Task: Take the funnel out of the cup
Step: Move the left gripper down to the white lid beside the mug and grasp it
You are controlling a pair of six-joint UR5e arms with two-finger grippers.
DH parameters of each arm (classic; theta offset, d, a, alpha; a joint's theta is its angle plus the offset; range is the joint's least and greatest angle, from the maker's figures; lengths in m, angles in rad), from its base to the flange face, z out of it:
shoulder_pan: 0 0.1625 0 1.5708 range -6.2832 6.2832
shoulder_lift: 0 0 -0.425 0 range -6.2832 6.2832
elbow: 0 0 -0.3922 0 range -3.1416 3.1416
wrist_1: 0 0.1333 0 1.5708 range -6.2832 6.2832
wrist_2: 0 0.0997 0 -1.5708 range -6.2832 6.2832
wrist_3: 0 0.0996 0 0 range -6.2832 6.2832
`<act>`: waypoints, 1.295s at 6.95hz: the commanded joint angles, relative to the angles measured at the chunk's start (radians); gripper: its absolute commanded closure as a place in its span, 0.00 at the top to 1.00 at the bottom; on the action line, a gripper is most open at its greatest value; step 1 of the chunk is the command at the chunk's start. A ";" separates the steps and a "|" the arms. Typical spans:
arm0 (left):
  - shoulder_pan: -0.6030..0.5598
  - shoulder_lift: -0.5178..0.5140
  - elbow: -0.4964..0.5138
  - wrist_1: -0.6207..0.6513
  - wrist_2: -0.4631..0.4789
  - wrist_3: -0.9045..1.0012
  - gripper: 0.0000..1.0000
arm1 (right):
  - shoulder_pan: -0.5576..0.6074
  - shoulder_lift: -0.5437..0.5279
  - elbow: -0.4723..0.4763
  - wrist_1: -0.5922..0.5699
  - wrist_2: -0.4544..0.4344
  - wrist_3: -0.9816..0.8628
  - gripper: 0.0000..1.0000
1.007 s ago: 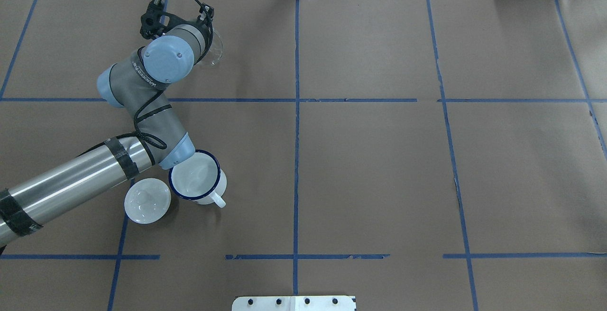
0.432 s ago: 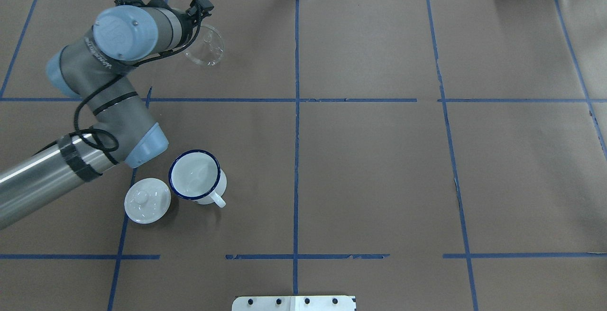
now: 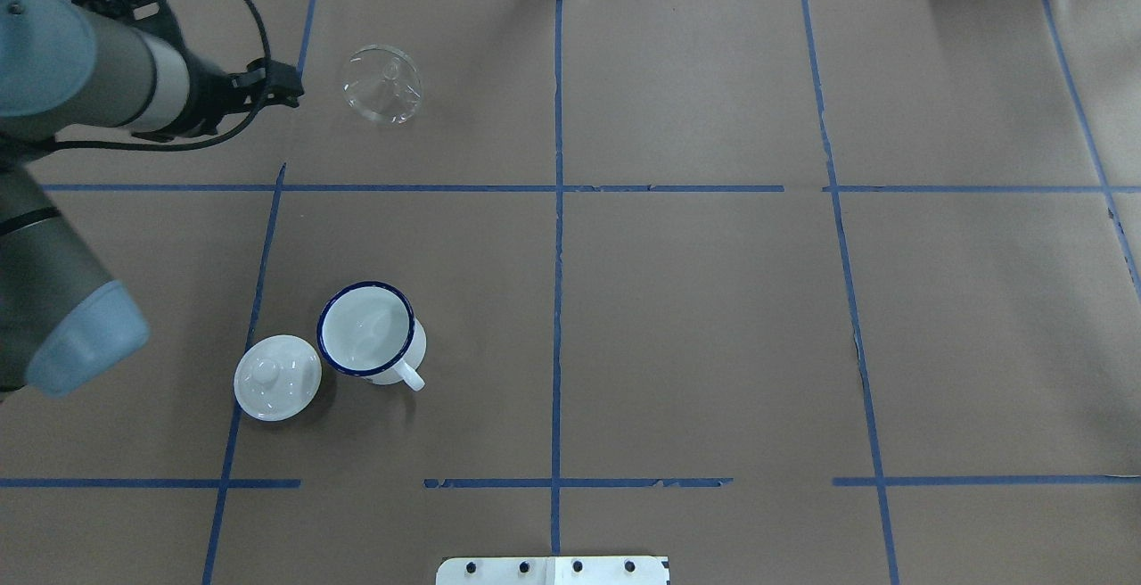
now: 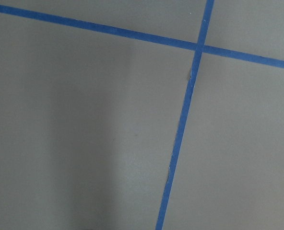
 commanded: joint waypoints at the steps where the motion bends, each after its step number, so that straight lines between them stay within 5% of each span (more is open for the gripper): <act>1: -0.025 0.282 -0.217 -0.023 -0.133 0.167 1.00 | 0.000 0.000 0.000 0.000 0.000 0.000 1.00; 4: 0.169 0.297 -0.068 -0.058 -0.133 0.179 1.00 | 0.000 0.000 0.000 0.000 0.000 0.000 1.00; 9: 0.301 0.294 0.057 -0.293 -0.126 0.055 0.99 | 0.000 0.000 0.000 0.000 0.000 0.000 1.00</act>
